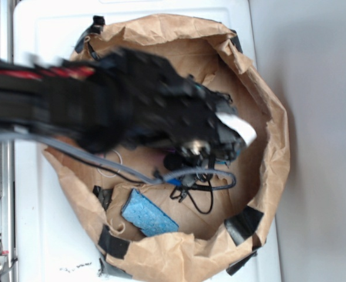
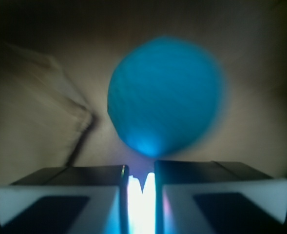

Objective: Grab the wood chip.

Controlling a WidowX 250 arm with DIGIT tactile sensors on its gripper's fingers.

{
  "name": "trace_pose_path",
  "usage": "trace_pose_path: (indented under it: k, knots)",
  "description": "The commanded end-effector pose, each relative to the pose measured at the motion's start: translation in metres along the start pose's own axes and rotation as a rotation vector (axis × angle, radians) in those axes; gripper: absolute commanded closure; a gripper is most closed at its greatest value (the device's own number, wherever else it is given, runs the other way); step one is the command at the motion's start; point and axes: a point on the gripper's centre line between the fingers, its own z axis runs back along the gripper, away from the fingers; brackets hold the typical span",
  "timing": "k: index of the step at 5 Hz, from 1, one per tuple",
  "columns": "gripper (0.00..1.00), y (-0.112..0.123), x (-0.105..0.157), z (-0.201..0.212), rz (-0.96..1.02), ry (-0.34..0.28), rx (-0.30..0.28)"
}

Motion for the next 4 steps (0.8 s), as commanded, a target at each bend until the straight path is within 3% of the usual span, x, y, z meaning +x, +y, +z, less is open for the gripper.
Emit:
trace_pose_path:
  k: [1,2,3,4]
  knots:
    - [0.07,0.004,-0.012,0.086,0.081,-0.115,-0.076]
    - [0.0,0.004,-0.024,0.071,0.067,-0.011,-0.037]
    - [0.0,0.003,-0.036,0.05,0.059,0.079,-0.028]
    - [0.0,0.001,-0.037,0.034,0.063,0.125,-0.037]
